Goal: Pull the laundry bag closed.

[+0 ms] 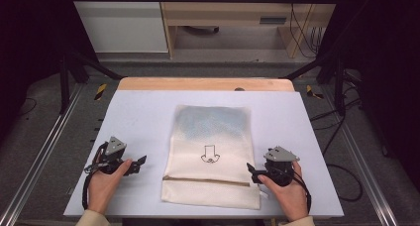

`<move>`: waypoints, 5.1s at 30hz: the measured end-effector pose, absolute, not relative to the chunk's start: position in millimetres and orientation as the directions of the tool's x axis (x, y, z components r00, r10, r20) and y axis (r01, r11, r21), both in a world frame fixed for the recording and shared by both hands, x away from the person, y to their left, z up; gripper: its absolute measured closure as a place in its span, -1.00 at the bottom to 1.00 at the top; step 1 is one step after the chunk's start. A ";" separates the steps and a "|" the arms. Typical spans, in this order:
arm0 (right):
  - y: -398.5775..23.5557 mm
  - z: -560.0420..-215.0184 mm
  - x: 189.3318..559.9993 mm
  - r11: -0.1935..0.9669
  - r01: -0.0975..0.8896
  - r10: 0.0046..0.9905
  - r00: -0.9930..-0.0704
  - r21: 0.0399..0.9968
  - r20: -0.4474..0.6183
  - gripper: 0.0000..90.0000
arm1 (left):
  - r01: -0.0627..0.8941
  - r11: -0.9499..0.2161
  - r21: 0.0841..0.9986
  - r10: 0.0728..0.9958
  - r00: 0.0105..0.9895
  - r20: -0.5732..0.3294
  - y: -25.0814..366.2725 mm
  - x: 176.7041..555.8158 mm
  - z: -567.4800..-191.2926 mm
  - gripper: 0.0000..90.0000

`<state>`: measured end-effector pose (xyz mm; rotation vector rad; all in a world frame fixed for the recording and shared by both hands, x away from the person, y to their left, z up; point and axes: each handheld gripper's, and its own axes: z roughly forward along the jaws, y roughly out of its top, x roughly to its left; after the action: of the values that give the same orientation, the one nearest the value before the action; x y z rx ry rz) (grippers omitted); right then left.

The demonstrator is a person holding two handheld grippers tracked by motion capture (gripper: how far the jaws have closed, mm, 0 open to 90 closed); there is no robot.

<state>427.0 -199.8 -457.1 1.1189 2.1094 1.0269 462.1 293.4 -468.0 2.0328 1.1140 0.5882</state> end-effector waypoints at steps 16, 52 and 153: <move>-166.4 -443.6 422.1 0.501 0.445 0.743 -0.660 0.742 -0.106 -0.61 | 0.485 -0.387 0.785 0.839 0.538 0.081 299.5 433.7 -454.7 -0.85; -37.5 -419.7 440.7 0.720 0.295 0.444 -0.891 0.628 -0.091 0.14 | 0.488 -0.421 0.765 0.850 0.507 0.145 300.5 428.0 -454.5 -0.89; 49.3 -430.2 454.4 0.744 0.192 0.244 -0.970 0.640 0.006 0.82 | 0.467 -0.388 0.795 0.770 0.638 0.002 299.4 422.3 -439.5 -0.77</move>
<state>454.4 49.3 -430.2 0.3585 2.8610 1.0361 422.3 299.4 -439.5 2.0519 0.9638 0.4794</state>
